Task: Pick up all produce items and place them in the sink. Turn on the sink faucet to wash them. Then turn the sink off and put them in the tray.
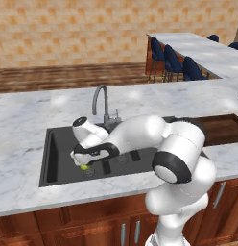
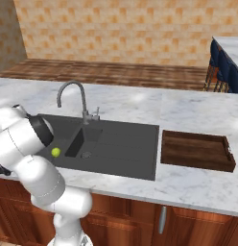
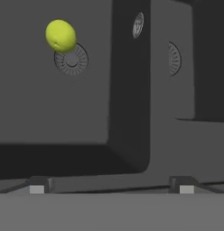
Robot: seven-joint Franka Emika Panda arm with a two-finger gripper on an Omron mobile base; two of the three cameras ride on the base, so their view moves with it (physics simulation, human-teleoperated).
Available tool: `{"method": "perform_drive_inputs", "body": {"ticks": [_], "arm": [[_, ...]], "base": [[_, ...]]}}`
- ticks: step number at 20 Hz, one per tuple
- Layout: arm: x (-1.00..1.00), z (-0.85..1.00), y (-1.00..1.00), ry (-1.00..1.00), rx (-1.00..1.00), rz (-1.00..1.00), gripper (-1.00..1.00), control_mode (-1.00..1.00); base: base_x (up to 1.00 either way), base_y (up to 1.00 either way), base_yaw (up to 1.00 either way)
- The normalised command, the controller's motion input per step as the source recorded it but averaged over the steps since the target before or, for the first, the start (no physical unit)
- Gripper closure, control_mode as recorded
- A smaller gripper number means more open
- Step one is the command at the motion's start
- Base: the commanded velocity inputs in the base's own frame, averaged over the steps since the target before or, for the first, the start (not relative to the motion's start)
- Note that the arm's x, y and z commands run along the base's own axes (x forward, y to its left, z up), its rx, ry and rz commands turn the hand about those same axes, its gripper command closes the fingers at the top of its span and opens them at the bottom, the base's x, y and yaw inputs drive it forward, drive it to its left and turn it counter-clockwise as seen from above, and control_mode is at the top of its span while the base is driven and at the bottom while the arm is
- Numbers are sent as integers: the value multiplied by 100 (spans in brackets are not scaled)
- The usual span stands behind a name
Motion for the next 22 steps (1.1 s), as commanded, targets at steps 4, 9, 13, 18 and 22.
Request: {"method": "perform_drive_inputs", "body": {"ticks": [4,9,13,18,22], "arm": [[14,-19,0,0,0,0,-100,-100],[17,-16,0,-1,-2,0,-100,-100],[13,-24,5,-10,0,1,-100,-100],[14,-17,2,-9,0,1,-100,-100],[25,-17,8,-7,0,0,-100,-100]], "base": [[0,0,0],[0,0,0],[0,0,0],[0,0,0],[0,0,0]]}}
